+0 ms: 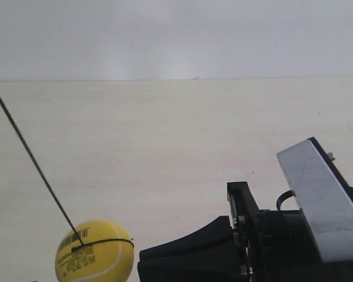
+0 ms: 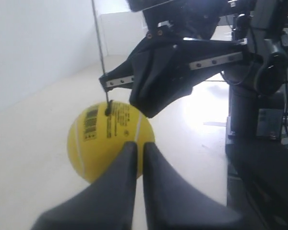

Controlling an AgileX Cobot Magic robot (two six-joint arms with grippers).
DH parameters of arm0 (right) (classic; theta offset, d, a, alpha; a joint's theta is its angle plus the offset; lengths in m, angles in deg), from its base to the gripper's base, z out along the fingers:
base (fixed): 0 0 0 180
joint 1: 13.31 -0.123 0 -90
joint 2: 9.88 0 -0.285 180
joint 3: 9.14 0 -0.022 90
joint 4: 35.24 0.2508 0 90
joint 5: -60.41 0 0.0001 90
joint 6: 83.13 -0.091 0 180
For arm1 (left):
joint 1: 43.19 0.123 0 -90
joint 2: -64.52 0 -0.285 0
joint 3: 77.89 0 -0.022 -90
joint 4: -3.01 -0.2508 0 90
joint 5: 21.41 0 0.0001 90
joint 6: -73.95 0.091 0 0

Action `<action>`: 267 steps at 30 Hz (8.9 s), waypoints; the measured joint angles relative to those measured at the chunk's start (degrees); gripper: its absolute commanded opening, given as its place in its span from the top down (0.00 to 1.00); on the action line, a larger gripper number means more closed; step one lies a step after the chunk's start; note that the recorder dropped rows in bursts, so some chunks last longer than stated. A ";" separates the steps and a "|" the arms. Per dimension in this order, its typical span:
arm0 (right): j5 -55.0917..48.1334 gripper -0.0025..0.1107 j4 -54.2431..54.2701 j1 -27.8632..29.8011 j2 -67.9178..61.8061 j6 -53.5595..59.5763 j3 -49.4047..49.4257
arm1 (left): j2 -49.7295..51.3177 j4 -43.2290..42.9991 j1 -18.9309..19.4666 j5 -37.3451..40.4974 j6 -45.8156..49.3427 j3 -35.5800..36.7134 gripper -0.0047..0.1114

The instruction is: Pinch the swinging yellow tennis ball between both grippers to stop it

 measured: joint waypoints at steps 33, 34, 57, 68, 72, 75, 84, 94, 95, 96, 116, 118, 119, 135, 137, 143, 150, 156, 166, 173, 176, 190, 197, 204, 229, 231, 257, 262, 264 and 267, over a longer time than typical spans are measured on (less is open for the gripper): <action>-3.40 0.98 -9.89 0.00 0.00 -7.84 -3.39 | 9.43 1.62 0.00 -7.48 6.23 0.00 0.92; -3.36 0.98 -9.89 0.00 0.00 -7.84 -3.39 | 9.43 1.59 0.00 -7.59 6.23 0.00 0.92; -2.67 0.98 -5.59 0.00 0.00 -4.11 -3.39 | 9.43 1.93 0.00 -2.59 5.06 0.00 0.92; -8.74 0.98 -6.42 0.00 0.00 -5.84 -5.75 | 9.43 2.06 0.00 -2.59 4.51 0.00 0.92; -9.39 0.98 -9.86 0.00 0.00 -9.31 -7.59 | 9.43 2.17 0.00 -2.59 4.39 0.00 0.92; -10.50 0.98 -15.35 0.00 0.00 -13.26 -8.76 | 9.43 2.17 0.00 -2.59 4.39 0.00 0.92; -7.26 0.98 -23.54 0.38 0.00 -19.13 -10.13 | 9.43 1.70 0.00 -2.68 4.39 0.21 0.92; 0.99 0.98 -23.68 -0.03 0.00 -19.01 -10.14 | 9.43 2.45 0.00 -2.30 4.39 0.63 0.92; 1.12 0.98 -23.47 -0.03 0.00 -19.01 -10.14 | 9.43 2.45 0.00 -2.44 4.39 0.63 0.92; 1.12 0.98 -23.34 -0.03 0.00 -19.01 -10.14 | 9.43 2.45 0.00 -2.44 4.39 0.63 0.92; -3.52 0.98 -24.11 -0.03 0.00 -19.34 -10.14 | 9.21 4.24 0.00 14.59 -4.50 0.63 0.92; -3.80 0.98 -24.34 -0.03 0.00 -19.34 -10.14 | 8.29 4.24 0.00 14.18 -4.63 0.63 0.92; -4.30 0.98 -24.47 -0.03 0.00 -19.34 -10.14 | 7.41 4.24 0.00 13.62 -4.63 0.63 0.92; -5.56 0.98 -24.68 -0.03 0.00 -19.79 -10.14 | -15.26 -8.28 0.00 4.82 -27.92 0.63 0.92; -5.56 0.98 -24.68 -0.03 0.00 -19.79 -10.14 | -15.87 -12.12 0.00 0.75 -32.36 0.63 0.92; -5.56 0.98 -24.68 -0.03 0.00 -19.79 -10.14 | -14.07 -15.23 0.00 -1.07 -36.37 0.72 0.92; -5.45 0.98 -23.38 -0.03 0.00 -18.94 -10.14 | -3.70 -4.56 2.18 14.33 -21.26 1.97 0.92; -8.71 0.98 -15.54 -0.03 -0.82 -14.94 -10.25 | 6.64 4.52 2.27 10.43 -6.50 2.01 0.92; -8.78 0.98 -19.43 -2.92 -4.87 -15.34 -10.85 | 18.78 4.76 2.31 4.87 3.44 2.01 0.92; -9.13 0.98 -21.09 -2.92 -3.58 -16.48 -10.85 | 18.78 5.15 2.31 6.27 4.45 2.01 0.92; -9.31 0.98 -21.35 -2.92 -3.58 -16.60 -10.85 | 18.78 5.15 2.31 5.66 4.92 2.01 0.92; -7.46 0.98 -24.02 -3.28 -3.45 -16.60 -10.85 | 18.78 5.47 2.70 0.02 9.38 2.01 0.92; -7.01 0.98 -24.02 -3.40 -3.33 -16.60 -10.85 | 18.78 5.47 2.70 -0.77 9.89 2.01 0.92; -6.87 0.98 -24.02 -3.40 -3.33 -16.60 -10.85 | 18.78 5.47 2.70 -1.11 10.10 2.01 0.92; -8.78 0.98 -22.23 -3.40 -3.33 -16.18 -10.85 | 18.78 4.45 2.70 -4.04 10.10 2.01 0.92; -9.09 0.98 -21.86 -3.40 -3.33 -15.67 -10.85 | 18.78 4.45 2.70 -3.81 10.10 2.01 0.92; -19.07 0.98 -22.79 -3.29 9.22 -19.08 -10.85 | 18.78 13.29 2.70 10.56 10.10 2.01 0.92; -19.07 0.98 -22.90 -3.29 9.22 -19.08 -10.85 | 18.78 13.43 2.70 10.56 10.10 2.01 0.92; -19.07 0.98 -22.90 -3.29 9.22 -19.11 -10.85 | 18.78 13.43 2.70 10.56 10.10 2.01 0.92; -19.07 0.98 -22.90 -3.29 9.22 -19.11 -10.85 | 18.78 13.48 2.70 10.56 10.10 2.01 0.92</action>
